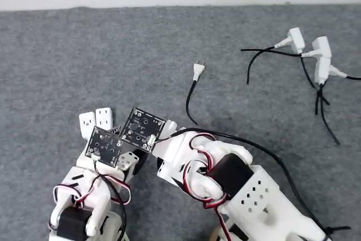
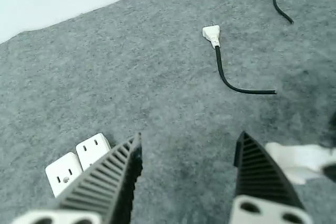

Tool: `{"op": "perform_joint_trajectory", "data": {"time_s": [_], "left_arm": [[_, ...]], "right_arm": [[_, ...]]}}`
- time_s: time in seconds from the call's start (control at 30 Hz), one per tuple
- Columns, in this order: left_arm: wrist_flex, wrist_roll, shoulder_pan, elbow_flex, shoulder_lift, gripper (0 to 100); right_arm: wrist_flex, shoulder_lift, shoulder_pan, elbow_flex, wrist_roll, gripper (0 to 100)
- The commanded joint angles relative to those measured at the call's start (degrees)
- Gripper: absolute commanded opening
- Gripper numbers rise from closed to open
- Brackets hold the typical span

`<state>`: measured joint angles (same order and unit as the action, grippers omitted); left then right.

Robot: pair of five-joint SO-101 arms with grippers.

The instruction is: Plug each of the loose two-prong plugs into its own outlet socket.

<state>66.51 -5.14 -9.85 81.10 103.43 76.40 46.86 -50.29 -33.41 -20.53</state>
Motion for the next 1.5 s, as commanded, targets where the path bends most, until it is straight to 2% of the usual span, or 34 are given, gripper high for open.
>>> {"op": "perform_joint_trajectory", "data": {"time_s": [0.0, 0.17, 0.4, 0.6, 0.77, 0.87, 1.07, 1.23, 1.47], "left_arm": [[-1.0, 0.1, -1.1, -0.4, 1.1, 29], [-1.1, 0.1, 0.0, -0.5, 1.1, 29], [-5.1, 0.5, 11.5, -0.5, 1.1, 29], [-6.3, 0.5, 16.6, -0.4, 1.1, 29], [-8.3, 2.9, 23.6, -0.6, 1.1, 29], [-9.5, 3.8, 29.4, -1.3, 1.1, 29], [-9.6, 3.5, 40.6, -7.7, 1.1, 29], [-9.6, 3.6, 51.0, -13.5, 1.1, 29], [-9.5, 3.8, 60.2, -14.7, 1.1, 29]], "right_arm": [[-0.1, 2.1, 0.3, 2.9, 0.8, 0.9], [-0.6, 2.1, 0.5, 1.7, 0.8, 0.9], [-1.5, 1.5, 0.4, 1.1, 0.8, 0.9], [-2.1, 0.6, 0.6, 1.2, 0.8, 0.9], [-5.5, -10.1, 0.6, 5.5, 0.7, 0.9], [-4.3, -20.9, 0.6, 15.2, 0.4, 0.9], [4.5, -44.7, -1.0, 45.8, 0.2, 0.9], [14.0, -66.4, -4.6, 71.3, -5.1, 0.9], [26.8, -93.6, -4.7, 107.7, -11.8, 0.9]]}}
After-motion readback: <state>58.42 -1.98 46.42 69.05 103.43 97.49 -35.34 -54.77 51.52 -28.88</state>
